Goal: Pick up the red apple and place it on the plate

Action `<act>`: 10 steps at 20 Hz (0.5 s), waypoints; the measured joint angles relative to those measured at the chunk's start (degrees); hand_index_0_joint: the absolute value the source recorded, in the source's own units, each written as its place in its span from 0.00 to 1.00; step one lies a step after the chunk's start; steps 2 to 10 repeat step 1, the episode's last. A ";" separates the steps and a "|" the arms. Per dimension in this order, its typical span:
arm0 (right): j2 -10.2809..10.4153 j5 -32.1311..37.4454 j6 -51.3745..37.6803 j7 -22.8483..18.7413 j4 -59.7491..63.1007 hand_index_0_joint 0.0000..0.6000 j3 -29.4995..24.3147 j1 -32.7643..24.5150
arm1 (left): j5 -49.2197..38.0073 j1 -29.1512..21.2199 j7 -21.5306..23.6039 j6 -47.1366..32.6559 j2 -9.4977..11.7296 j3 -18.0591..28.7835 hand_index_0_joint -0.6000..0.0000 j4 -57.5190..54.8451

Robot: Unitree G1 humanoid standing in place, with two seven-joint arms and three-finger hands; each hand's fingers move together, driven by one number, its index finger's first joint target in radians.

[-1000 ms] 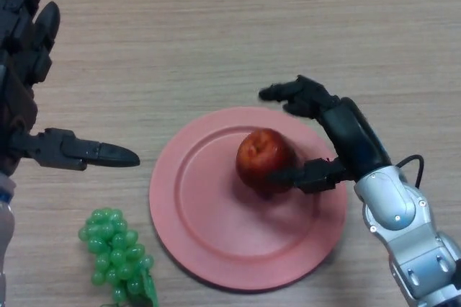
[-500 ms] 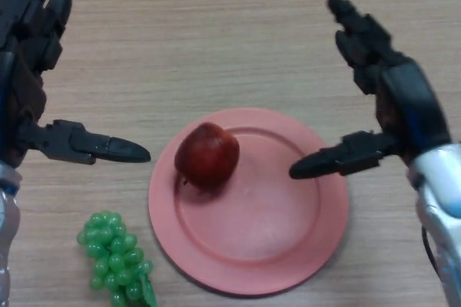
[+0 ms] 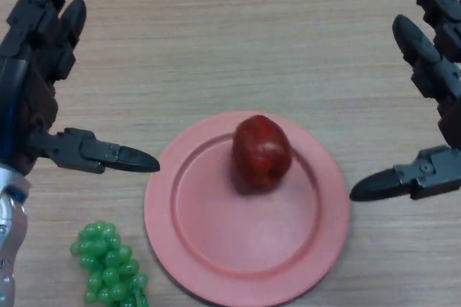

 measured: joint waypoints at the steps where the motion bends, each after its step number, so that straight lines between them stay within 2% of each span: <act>1: 0.18 -0.01 0.00 -0.19 -0.08 0.00 0.00 0.21 | 0.24 0.19 0.00 0.31 -0.25 0.00 1.00 -1.06; 10: 0.18 -0.01 0.00 -0.19 -0.08 0.00 0.00 0.21 | 0.24 0.19 0.00 0.31 -0.25 0.00 1.00 -1.06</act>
